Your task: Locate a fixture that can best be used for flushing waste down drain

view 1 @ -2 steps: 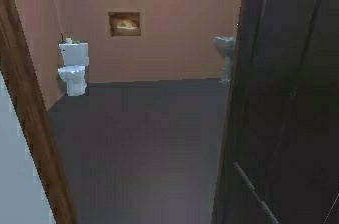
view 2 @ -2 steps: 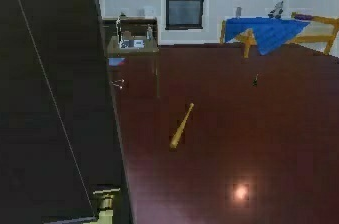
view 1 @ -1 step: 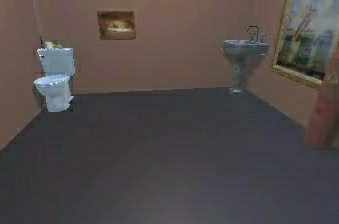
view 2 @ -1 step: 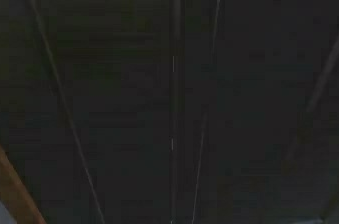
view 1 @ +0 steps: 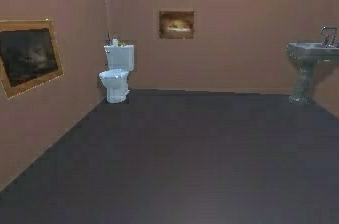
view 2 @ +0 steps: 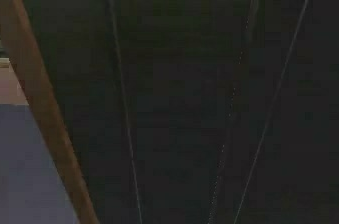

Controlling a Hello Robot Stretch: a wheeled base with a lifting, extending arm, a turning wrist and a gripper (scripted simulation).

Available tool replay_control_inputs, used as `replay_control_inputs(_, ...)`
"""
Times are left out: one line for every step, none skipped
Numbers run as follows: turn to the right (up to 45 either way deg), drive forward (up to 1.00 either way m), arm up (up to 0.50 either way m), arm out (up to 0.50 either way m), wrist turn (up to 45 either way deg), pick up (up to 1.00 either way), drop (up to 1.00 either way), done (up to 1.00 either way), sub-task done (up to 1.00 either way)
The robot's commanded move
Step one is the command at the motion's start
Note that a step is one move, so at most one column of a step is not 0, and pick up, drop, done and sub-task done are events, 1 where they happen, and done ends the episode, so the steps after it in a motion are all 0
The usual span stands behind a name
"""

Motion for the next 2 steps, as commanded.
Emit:
replay_control_inputs(0.0,1.00,0.00,0.00,0.0,0.00,0.00,0.00,0.00)
replay_control_inputs(-3.0,0.00,0.00,0.00,0.0,0.00,0.00,0.00,0.00)
